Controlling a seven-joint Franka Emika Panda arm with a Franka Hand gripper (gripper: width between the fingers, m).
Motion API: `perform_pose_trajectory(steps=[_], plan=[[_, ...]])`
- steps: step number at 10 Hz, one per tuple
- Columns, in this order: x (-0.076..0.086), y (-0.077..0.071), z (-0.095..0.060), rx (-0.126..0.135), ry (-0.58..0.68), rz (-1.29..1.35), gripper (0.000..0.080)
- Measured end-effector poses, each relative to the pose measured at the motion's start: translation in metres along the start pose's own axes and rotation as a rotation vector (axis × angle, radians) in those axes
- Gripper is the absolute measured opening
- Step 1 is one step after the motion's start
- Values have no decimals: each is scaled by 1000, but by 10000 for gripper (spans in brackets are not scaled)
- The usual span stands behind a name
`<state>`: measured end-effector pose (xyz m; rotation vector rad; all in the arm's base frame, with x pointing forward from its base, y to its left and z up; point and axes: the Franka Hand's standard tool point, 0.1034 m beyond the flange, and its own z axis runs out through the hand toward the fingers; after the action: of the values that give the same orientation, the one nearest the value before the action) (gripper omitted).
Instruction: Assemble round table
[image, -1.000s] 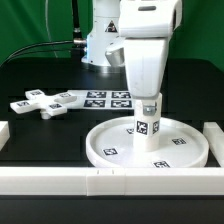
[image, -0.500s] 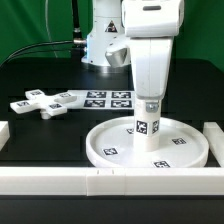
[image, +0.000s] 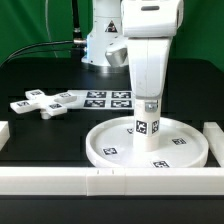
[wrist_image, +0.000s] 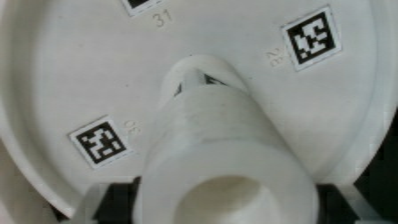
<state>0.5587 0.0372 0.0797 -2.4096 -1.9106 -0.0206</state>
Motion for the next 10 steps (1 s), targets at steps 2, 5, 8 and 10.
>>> perform_pose_trajectory(steps=[2,5,8,10], plan=[[-1,-1,-1,16,-4,226,406],[5,-3,0,17,-5,472,407],[6,-1,-1,13,-5,648,407],[6,-1,-1,13,-1,812,407]])
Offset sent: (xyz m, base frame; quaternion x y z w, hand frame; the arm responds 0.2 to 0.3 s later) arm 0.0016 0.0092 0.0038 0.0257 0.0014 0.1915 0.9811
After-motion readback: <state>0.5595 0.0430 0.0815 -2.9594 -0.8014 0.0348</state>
